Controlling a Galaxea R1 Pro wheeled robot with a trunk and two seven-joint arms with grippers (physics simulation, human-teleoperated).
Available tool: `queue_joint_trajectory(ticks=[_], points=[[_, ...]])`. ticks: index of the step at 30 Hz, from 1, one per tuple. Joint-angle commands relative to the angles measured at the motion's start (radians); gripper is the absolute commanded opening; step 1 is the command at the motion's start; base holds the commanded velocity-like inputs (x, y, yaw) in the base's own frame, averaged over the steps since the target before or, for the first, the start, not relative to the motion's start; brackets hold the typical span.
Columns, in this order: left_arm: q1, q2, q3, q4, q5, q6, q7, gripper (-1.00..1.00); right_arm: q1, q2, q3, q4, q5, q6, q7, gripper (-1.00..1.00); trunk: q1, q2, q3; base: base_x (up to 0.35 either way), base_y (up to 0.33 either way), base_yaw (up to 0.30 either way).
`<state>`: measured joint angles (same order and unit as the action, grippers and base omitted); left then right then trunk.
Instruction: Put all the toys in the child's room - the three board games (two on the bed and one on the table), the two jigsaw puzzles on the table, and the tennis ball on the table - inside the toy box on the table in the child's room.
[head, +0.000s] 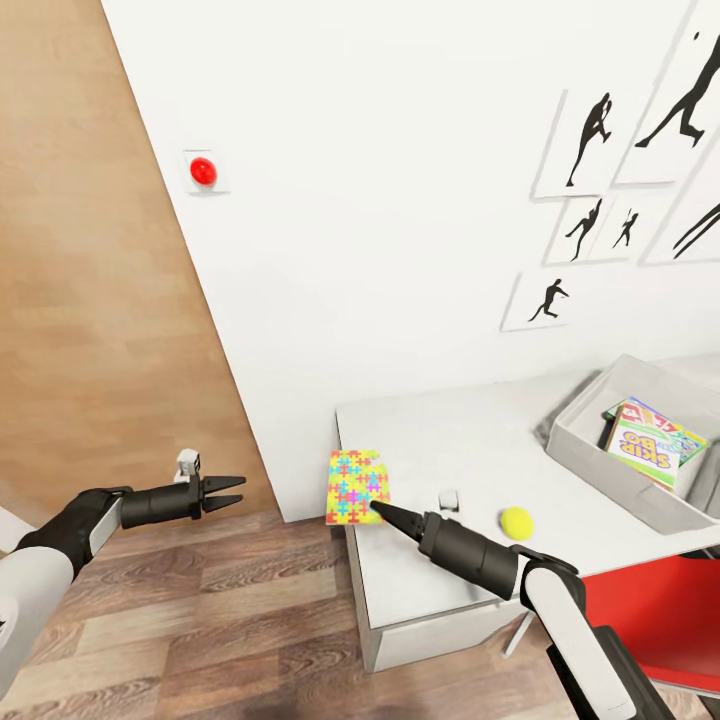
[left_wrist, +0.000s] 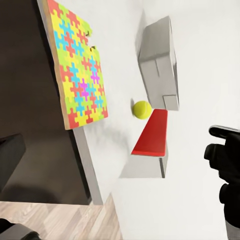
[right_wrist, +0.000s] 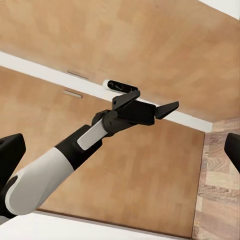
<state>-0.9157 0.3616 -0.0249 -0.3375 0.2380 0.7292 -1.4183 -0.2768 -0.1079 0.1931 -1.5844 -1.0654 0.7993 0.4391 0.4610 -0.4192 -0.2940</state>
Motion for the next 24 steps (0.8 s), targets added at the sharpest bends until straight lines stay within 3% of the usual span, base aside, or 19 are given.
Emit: queue_joint_trajectory(ticks=[1, 3, 7, 12, 16, 21, 24], points=[[-0.001, 0.0, -0.003, 0.0, 0.003, 0.012, -0.003, 1.0, -0.001, -0.001, 0.0, 0.0, 0.0, -0.001, 0.003, 1.0, 0.001, -0.002, -0.002, 0.0, 0.0, 0.0], [-0.001, 0.0, -0.003, 0.0, 0.003, 0.014, -0.003, 1.0, -0.001, -0.002, -0.002, 0.0, -0.003, -0.01, 0.016, 1.0, 0.001, -0.002, -0.002, 0.0, 0.0, 0.0], [-0.001, 0.0, -0.001, 0.0, 0.002, 0.016, -0.003, 1.0, -0.001, -0.008, -0.009, -0.002, -0.007, -0.01, 0.151, 1.0, 0.001, -0.002, -0.002, 0.0, 0.0, 0.0], [-0.001, 0.0, 0.017, 0.0, 0.003, 0.017, -0.003, 1.0, -0.002, -0.017, -0.027, -0.002, -0.009, 0.035, 0.248, 1.0, 0.004, -0.009, -0.005, 0.0, 0.0, 0.0], [-0.001, 0.0, 0.042, 0.0, 0.002, 0.016, -0.002, 1.0, -0.001, -0.009, -0.066, -0.002, -0.01, 0.085, 0.279, 1.0, 0.02, -0.037, -0.017, 0.0, 0.0, 0.0], [0.0, 0.0, 0.052, 0.0, 0.001, 0.015, -0.002, 1.0, -0.001, -0.006, -0.082, -0.002, -0.012, 0.102, 0.301, 1.0, 0.039, -0.072, -0.033, 0.0, 0.0, 0.0], [0.0, -0.002, 0.053, 0.0, 0.001, 0.015, -0.002, 1.0, -0.001, -0.006, -0.086, -0.002, -0.015, 0.107, 0.352, 1.0, 0.05, -0.093, -0.042, 0.0, 0.0, 0.0]])
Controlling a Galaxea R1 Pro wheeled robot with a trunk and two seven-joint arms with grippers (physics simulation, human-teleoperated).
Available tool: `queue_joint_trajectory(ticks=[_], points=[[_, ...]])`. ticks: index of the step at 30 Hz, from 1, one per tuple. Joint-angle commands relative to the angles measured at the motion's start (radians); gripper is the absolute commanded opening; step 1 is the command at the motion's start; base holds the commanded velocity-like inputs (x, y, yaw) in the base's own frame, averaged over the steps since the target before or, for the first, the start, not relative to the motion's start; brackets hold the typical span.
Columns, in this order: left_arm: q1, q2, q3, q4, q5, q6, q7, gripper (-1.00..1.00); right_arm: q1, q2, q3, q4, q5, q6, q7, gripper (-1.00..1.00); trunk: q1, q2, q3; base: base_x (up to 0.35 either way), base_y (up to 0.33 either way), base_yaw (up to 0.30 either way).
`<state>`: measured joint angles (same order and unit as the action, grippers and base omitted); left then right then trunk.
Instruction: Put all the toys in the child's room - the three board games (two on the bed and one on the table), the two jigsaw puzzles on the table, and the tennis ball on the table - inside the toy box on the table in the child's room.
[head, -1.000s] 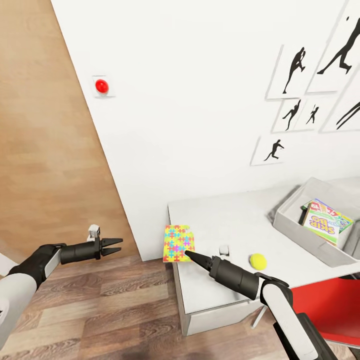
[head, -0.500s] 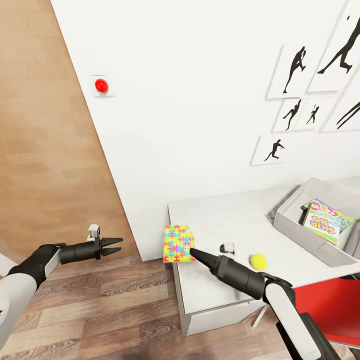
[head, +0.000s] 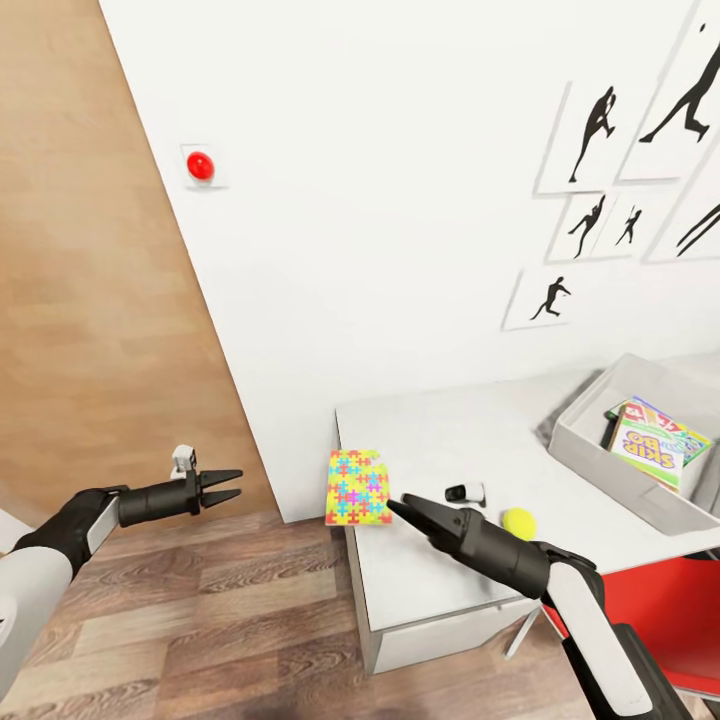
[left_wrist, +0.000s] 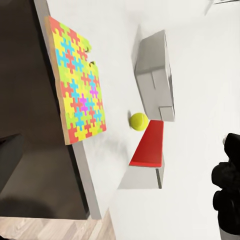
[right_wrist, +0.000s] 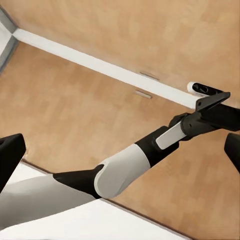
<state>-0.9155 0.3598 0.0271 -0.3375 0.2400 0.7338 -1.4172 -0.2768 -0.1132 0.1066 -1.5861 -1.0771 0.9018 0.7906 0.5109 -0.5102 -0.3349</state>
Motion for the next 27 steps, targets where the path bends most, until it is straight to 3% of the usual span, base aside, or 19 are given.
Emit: queue_joint_trajectory(ticks=[1, 12, 18, 27], points=[[-0.001, 0.0, 0.002, 0.0, -0.001, 0.011, -0.003, 1.0, -0.001, 0.0, 0.0, 0.0, -0.004, 0.005, 0.008, 1.0, 0.004, -0.009, -0.005, 0.0, 0.0, 0.0], [0.0, -0.012, 0.002, 0.0, -0.001, 0.008, 0.004, 1.0, -0.001, 0.0, 0.001, 0.0, -0.004, 0.003, 0.04, 1.0, 0.046, -0.086, -0.039, 0.0, 0.0, 0.0], [0.0, -0.038, 0.005, 0.001, -0.001, 0.003, 0.009, 1.0, -0.001, 0.0, -0.001, 0.0, -0.003, 0.002, 0.04, 1.0, 0.069, -0.128, -0.058, 0.0, 0.0, 0.0], [0.0, -0.037, 0.017, 0.002, -0.001, 0.005, 0.004, 1.0, -0.001, 0.003, 0.007, 0.0, -0.001, -0.006, 0.035, 1.0, 0.104, -0.191, -0.086, 0.0, 0.0, 0.0]])
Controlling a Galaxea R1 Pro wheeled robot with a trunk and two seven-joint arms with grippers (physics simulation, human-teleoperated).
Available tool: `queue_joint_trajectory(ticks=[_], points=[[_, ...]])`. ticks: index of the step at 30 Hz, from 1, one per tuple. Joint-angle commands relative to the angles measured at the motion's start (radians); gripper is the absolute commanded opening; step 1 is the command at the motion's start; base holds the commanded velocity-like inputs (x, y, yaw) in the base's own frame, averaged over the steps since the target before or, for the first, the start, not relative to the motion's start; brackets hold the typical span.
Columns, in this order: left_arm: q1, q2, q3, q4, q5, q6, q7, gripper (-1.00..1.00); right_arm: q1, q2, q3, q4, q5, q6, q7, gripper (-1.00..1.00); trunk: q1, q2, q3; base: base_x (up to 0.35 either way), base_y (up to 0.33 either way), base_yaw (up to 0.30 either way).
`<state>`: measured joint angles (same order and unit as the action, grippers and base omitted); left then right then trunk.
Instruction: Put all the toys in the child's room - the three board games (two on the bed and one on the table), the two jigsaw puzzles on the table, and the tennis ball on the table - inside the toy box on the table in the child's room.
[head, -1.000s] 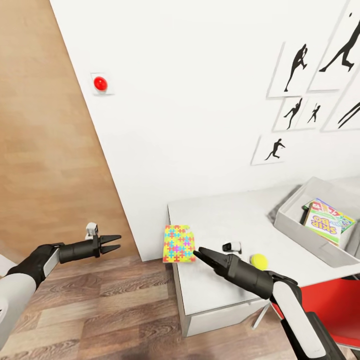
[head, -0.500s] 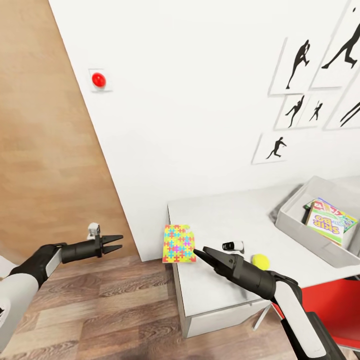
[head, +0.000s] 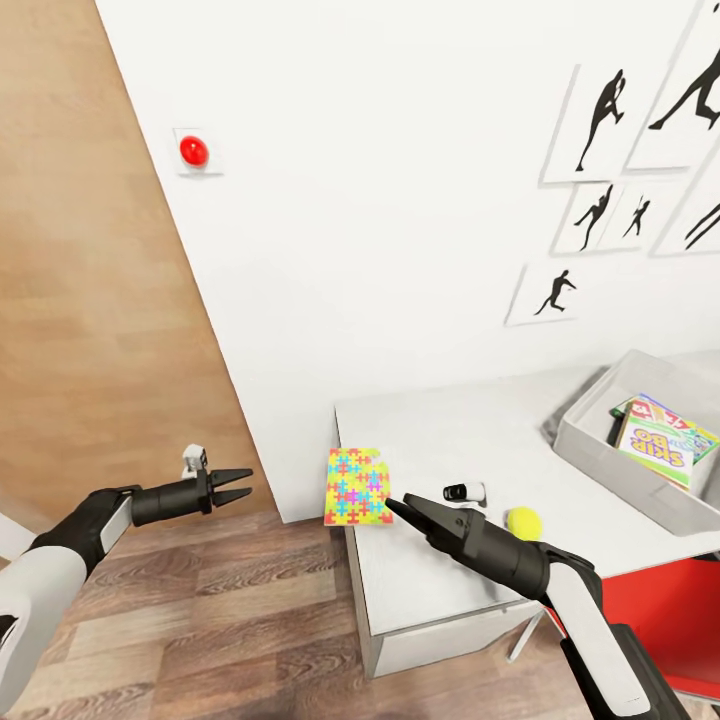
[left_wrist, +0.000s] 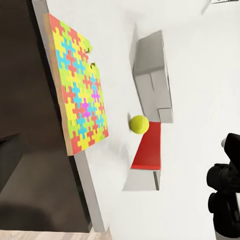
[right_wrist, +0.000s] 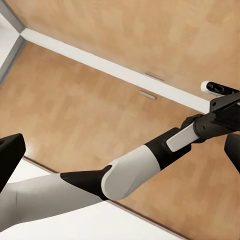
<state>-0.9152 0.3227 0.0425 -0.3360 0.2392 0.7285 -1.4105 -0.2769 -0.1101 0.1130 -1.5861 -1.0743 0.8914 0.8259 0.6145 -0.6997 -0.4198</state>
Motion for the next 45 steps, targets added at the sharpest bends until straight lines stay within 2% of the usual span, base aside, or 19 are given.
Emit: queue_joint_trajectory(ticks=[1, 11, 14, 17, 21, 22, 25, 29, 31, 35, 45], points=[[-0.001, 0.0, 0.002, 0.0, 0.0, 0.011, -0.003, 1.0, -0.001, -0.001, 0.001, 0.0, -0.004, 0.004, 0.0, 1.0, 0.004, -0.008, -0.004, 0.0, 0.0, 0.0], [-0.001, 0.003, 0.007, 0.0, 0.0, 0.014, -0.005, 1.0, -0.001, 0.001, 0.003, 0.0, -0.002, 0.001, -0.007, 1.0, 0.042, -0.078, -0.036, 0.0, 0.0, 0.0], [-0.001, 0.003, 0.008, 0.0, 0.0, 0.015, -0.004, 1.0, -0.001, 0.002, 0.004, 0.001, 0.001, 0.005, -0.029, 1.0, 0.054, -0.099, -0.045, 0.0, 0.0, 0.0], [-0.001, 0.004, 0.009, 0.0, 0.0, 0.014, -0.005, 1.0, -0.001, 0.002, 0.004, 0.001, 0.002, 0.009, -0.094, 1.0, 0.065, -0.12, -0.055, 0.0, 0.0, 0.0], [-0.001, 0.003, 0.009, 0.0, 0.0, 0.014, -0.004, 1.0, -0.001, 0.011, 0.002, 0.0, 0.0, 0.01, -0.218, 1.0, 0.081, -0.148, -0.067, 0.0, 0.0, 0.0], [-0.001, 0.003, 0.009, 0.0, 0.0, 0.014, -0.004, 1.0, -0.001, 0.019, 0.001, 0.0, -0.001, 0.011, -0.26, 1.0, 0.085, -0.155, -0.07, 0.0, 0.0, 0.0], [-0.001, 0.002, 0.009, 0.0, 0.0, 0.014, -0.004, 1.0, -0.001, 0.043, 0.002, 0.0, -0.002, 0.013, -0.324, 1.0, 0.096, -0.176, -0.08, 0.0, 0.0, 0.0], [0.0, 0.002, 0.009, 0.0, 0.0, 0.014, -0.005, 1.0, -0.001, 0.081, 0.002, 0.0, -0.002, 0.017, -0.374, 1.0, 0.111, -0.204, -0.092, 0.0, 0.0, 0.0], [0.0, 0.002, 0.009, 0.0, 0.0, 0.014, -0.005, 1.0, -0.001, 0.088, 0.002, 0.0, -0.002, 0.027, -0.381, 1.0, 0.119, -0.218, -0.098, 0.0, 0.0, 0.0], [0.0, 0.002, 0.01, 0.0, 0.0, 0.014, -0.005, 1.0, -0.001, 0.098, 0.001, 0.0, 0.0, 0.069, -0.391, 1.0, 0.119, -0.218, -0.098, 0.0, 0.0, 0.0], [0.001, 0.002, 0.01, 0.0, 0.0, 0.013, -0.006, 1.0, -0.001, 0.099, -0.006, -0.003, 0.0, 0.089, -0.395, 1.0, 0.119, -0.218, -0.098, 0.0, 0.0, 0.0]])
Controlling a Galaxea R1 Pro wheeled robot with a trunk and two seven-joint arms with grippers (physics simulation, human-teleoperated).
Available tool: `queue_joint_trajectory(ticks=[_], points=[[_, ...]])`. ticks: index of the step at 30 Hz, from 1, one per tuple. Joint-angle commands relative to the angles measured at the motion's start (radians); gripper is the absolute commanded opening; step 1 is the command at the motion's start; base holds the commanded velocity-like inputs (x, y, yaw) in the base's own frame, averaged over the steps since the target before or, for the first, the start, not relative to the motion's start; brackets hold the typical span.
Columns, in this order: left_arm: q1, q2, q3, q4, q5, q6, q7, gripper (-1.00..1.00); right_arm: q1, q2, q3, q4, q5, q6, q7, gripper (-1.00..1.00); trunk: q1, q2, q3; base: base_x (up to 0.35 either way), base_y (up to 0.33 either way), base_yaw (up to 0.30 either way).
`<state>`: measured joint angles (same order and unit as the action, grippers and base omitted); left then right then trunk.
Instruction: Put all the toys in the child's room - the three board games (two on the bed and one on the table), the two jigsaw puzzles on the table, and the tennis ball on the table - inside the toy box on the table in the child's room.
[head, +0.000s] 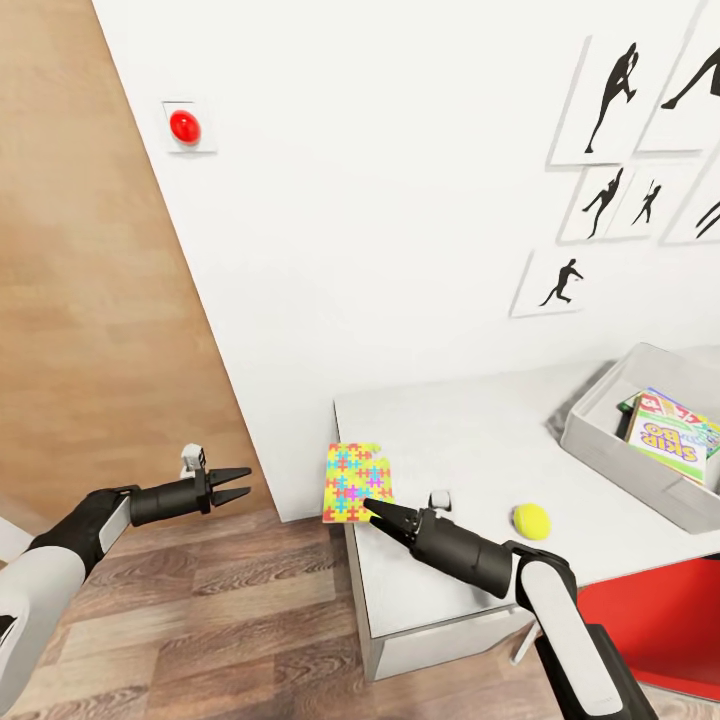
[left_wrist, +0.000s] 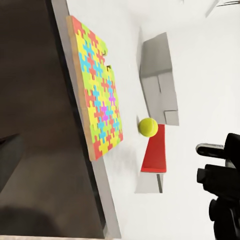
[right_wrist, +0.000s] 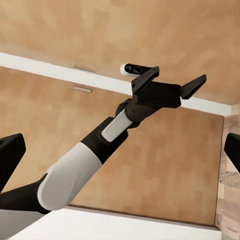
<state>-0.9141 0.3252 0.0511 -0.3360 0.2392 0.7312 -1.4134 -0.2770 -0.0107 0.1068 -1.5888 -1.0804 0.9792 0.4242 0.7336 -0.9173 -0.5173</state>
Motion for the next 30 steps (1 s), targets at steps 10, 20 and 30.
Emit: queue_joint_trajectory(ticks=[10, 20, 30], points=[[0.0, -0.001, 0.001, 0.0, 0.0, 0.01, -0.003, 1.0, -0.001, -0.013, -0.048, 0.0, 0.0, 0.064, 0.011, 1.0, 0.031, -0.057, -0.026, 0.0, 0.0, 0.0], [0.0, -0.002, 0.001, 0.0, 0.0, 0.01, -0.003, 1.0, -0.001, -0.01, -0.054, 0.001, -0.001, 0.068, 0.011, 1.0, 0.061, -0.113, -0.051, 0.0, 0.0, 0.0], [0.0, -0.003, 0.001, 0.0, 0.0, 0.01, -0.002, 1.0, -0.001, -0.002, -0.05, 0.001, -0.001, 0.068, 0.011, 1.0, 0.096, -0.176, -0.079, 0.0, 0.0, 0.0]])
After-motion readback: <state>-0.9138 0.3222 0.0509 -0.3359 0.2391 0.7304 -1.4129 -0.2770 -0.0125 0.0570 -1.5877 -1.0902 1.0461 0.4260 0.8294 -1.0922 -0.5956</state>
